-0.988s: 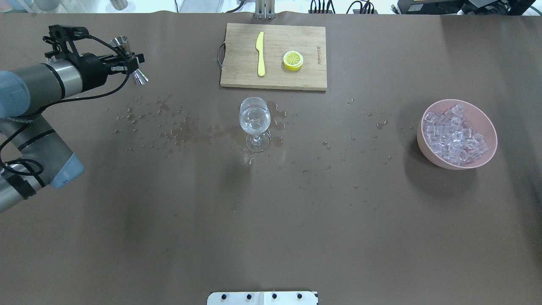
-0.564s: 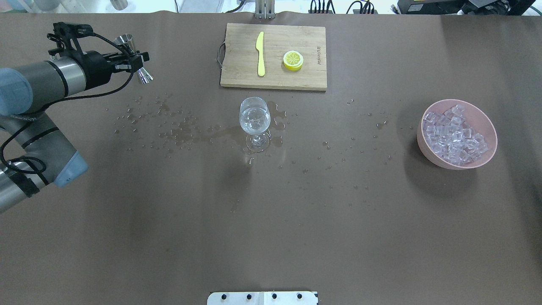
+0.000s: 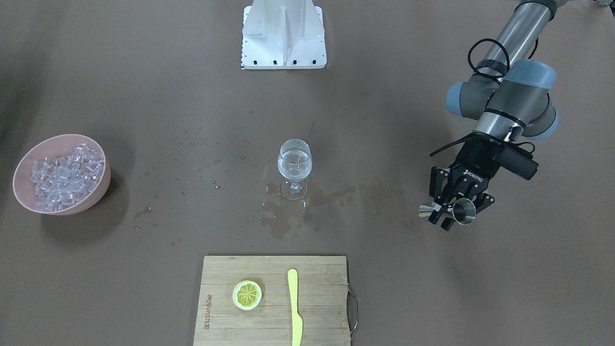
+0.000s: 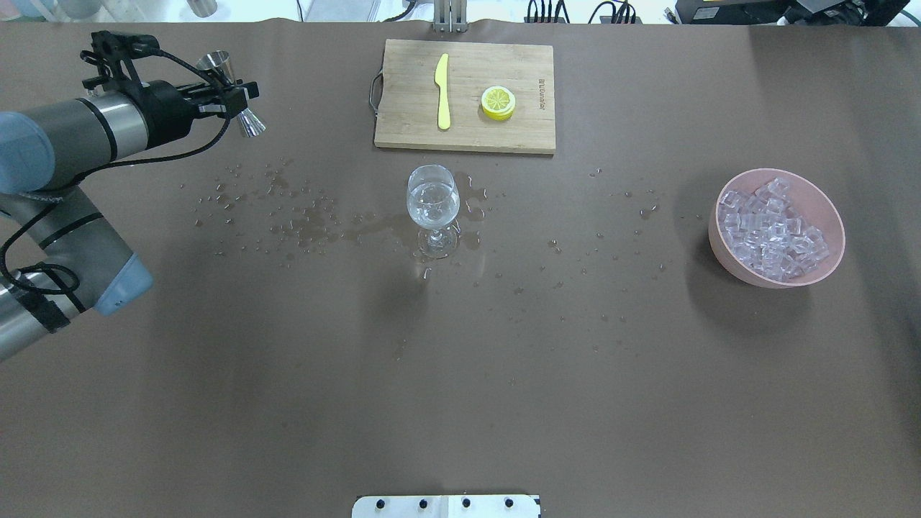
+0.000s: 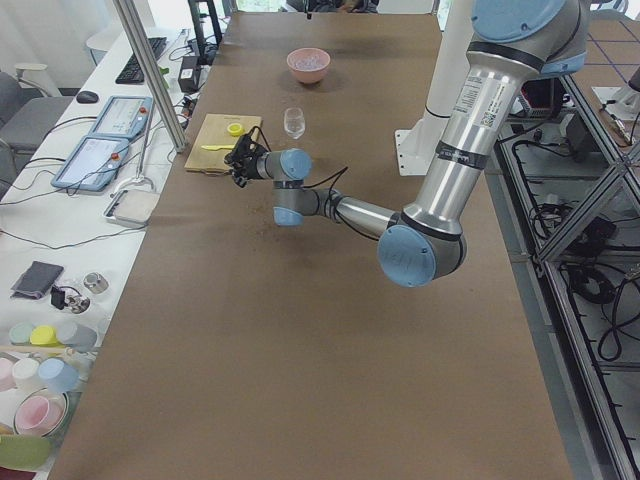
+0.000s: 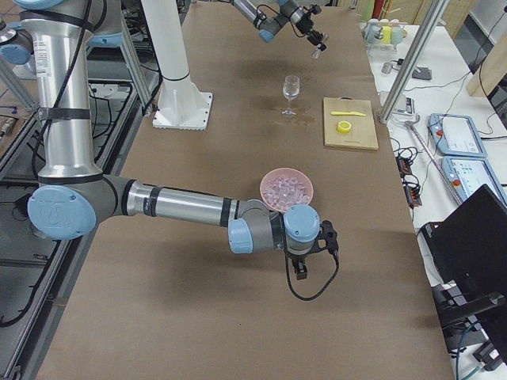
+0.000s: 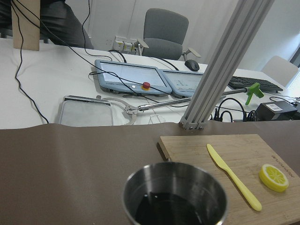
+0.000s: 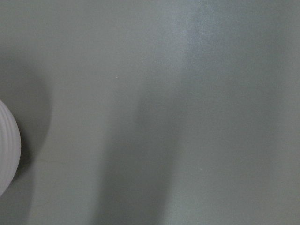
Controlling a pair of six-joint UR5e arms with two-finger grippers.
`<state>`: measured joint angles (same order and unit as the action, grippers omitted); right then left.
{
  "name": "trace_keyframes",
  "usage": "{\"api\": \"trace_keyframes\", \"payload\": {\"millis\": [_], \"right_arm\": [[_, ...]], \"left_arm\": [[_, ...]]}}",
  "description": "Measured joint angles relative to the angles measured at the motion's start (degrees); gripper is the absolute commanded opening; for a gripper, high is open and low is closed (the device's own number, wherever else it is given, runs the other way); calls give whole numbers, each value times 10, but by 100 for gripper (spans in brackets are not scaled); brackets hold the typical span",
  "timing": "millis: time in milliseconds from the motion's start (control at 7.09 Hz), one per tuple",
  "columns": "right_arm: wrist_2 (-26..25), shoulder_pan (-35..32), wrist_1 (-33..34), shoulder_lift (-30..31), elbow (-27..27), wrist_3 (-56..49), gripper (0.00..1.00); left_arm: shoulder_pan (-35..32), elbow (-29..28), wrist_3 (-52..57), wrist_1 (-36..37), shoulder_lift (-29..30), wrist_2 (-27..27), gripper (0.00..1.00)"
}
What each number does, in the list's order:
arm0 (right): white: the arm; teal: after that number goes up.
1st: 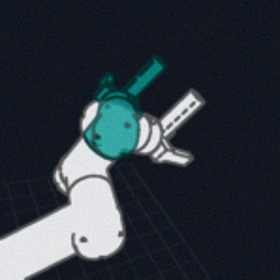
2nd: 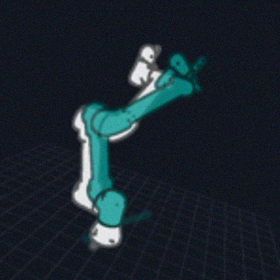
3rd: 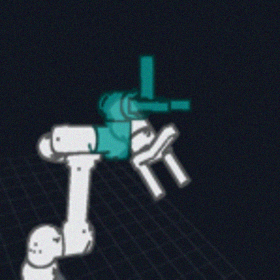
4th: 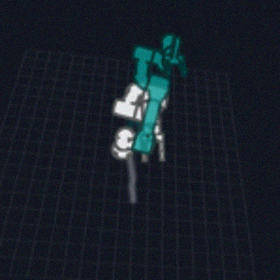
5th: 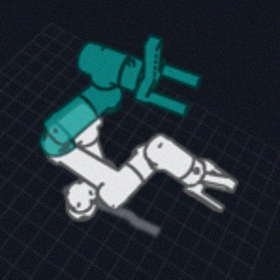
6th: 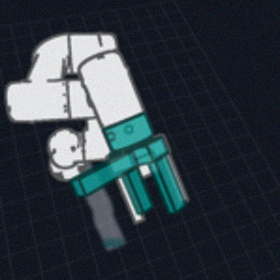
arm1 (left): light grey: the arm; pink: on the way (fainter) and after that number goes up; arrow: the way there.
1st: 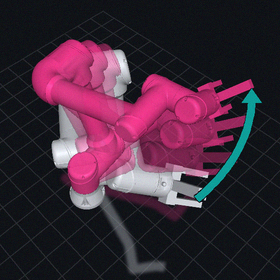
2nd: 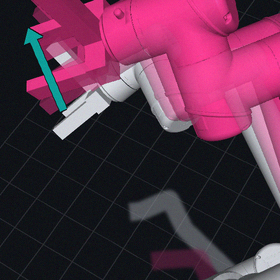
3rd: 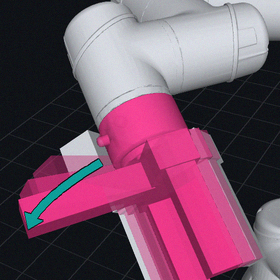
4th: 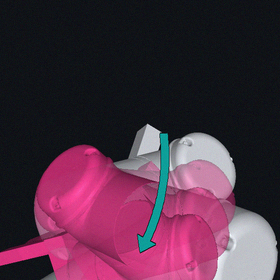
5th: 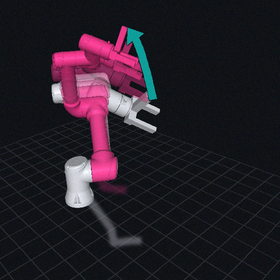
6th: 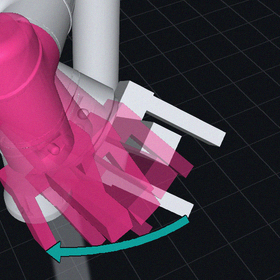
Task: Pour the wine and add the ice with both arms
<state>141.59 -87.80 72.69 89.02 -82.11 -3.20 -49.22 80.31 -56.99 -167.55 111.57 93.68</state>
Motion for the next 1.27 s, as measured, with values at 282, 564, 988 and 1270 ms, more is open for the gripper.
{"api": "trace_keyframes", "payload": {"millis": [282, 564, 988, 1270], "right_arm": [[0, 0, 0, 1, 0, 0, 100], [1, 0, 0, 1, 1, 0, 100], [25, 0, 0, 1, 2, 0, 100], [31, 0, -1, 1, 4, 0, 100]], "left_arm": [[0, 9, -25, 5, 9, 1, 0], [6, 21, 90, 5, 21, -4, 0], [66, 60, 240, 11, 18, -111, 0], [137, 65, 328, 12, 19, -210, 0]]}}
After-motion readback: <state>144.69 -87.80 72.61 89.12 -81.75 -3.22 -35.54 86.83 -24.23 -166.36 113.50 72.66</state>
